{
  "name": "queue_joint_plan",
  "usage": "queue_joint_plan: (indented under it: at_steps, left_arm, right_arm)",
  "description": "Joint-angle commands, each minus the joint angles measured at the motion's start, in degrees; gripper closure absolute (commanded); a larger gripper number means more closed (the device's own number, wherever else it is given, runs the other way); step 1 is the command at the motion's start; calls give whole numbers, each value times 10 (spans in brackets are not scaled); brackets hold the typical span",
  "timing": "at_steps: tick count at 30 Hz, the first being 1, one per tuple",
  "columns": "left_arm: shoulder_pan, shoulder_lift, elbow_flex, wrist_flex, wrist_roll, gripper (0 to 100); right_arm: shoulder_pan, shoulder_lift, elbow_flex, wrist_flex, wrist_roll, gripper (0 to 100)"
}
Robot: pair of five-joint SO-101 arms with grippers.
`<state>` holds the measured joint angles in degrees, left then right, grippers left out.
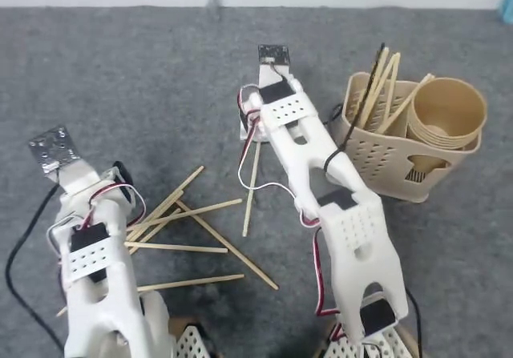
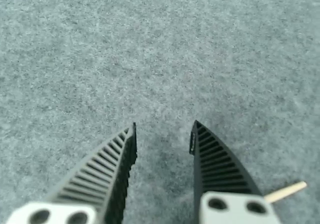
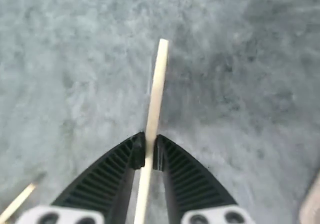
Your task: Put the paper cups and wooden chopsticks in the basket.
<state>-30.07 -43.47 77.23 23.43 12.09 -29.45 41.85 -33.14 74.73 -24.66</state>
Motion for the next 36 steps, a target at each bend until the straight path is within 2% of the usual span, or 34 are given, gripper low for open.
queue_joint_plan:
  at_steps: [1,12,26,36]
  left_arm:
    - [4,1,-24,-13,-5,831]
    - [4,1,-24,-14,-5,831]
    - [4,1,-24,-14,-5,831]
    - [4,1,-24,-14,-5,831]
  right_arm:
    - [6,-98,-28,58,25,991]
    - [-30,-146,-26,214,77,990]
    - [-87,-90,-26,206,76,990]
    - [-95,-145,-25,281,76,990]
